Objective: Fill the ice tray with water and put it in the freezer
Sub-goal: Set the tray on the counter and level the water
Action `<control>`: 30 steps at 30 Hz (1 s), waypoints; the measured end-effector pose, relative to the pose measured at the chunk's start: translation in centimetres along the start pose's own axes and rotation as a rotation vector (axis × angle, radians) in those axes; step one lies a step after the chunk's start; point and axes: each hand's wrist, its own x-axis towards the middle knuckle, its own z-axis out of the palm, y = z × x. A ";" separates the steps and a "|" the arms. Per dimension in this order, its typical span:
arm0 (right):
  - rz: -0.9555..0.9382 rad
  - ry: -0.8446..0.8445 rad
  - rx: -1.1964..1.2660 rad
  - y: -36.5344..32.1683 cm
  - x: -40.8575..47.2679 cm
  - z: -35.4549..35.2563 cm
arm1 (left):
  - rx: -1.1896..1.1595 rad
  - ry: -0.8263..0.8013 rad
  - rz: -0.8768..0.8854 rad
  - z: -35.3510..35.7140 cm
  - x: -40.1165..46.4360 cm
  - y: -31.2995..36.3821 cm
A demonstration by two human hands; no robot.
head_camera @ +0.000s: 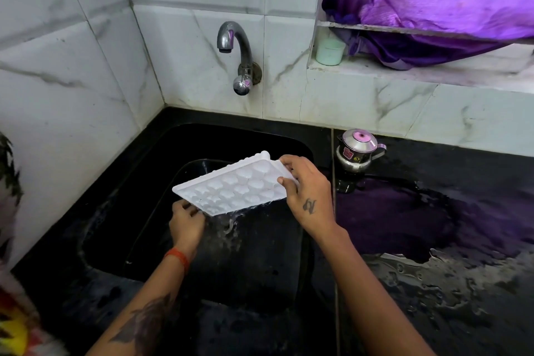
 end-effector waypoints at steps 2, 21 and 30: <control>-0.018 0.014 -0.009 0.0 -0.1 0.0 | 0.004 0.013 0.011 0.0 0.0 0.0; -0.091 0.112 -0.029 -0.6 -0.2 -0.5 | -0.170 0.017 0.098 -0.2 -0.8 0.9; -0.091 0.157 0.016 -1.9 -0.6 -0.3 | -0.212 0.000 0.137 -0.6 -0.5 0.7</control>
